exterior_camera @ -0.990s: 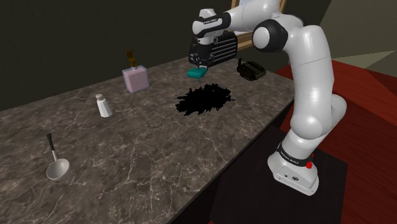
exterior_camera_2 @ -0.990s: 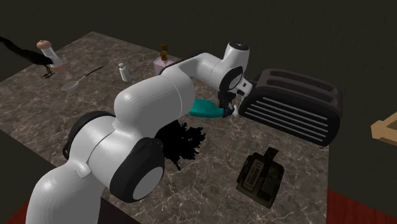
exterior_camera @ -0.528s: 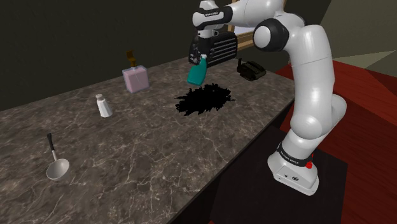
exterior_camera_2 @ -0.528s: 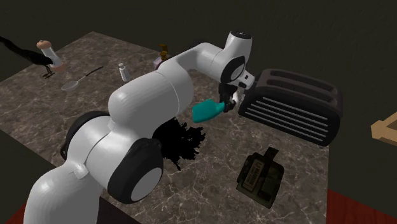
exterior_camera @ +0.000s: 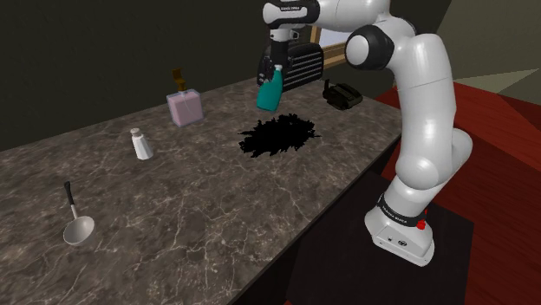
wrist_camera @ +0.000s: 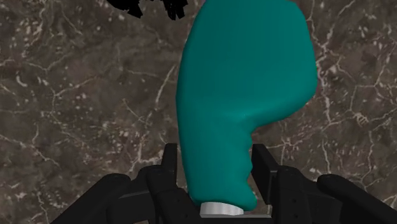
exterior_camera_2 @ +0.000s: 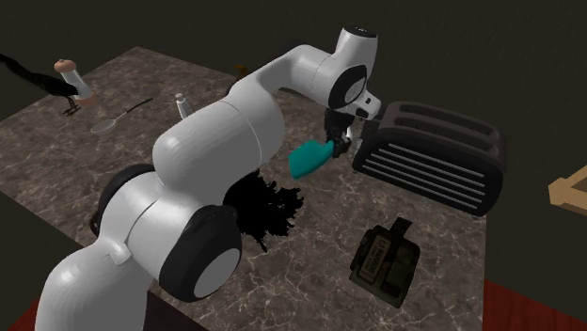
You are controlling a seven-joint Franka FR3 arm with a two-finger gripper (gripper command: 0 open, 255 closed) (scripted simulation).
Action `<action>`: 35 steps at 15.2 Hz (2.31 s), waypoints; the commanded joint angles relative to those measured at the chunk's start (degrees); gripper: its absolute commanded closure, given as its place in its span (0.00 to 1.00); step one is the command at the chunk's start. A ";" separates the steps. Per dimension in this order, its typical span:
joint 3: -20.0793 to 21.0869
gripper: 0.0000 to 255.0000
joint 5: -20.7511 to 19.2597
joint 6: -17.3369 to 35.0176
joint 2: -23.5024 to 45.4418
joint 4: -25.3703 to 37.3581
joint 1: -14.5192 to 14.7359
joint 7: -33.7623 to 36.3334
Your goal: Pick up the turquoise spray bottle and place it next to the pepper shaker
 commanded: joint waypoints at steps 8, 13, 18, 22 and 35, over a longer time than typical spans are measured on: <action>0.04 1.00 0.07 -8.47 1.97 10.43 -0.43 0.31; 0.72 1.00 -0.55 -4.94 -4.64 0.43 3.46 4.28; 2.06 1.00 -1.23 -1.59 -10.35 -8.43 7.94 9.68; 3.39 1.00 -1.66 0.14 -13.43 -13.06 11.35 14.25; 8.54 1.00 -2.84 2.32 -16.55 -17.77 21.99 29.90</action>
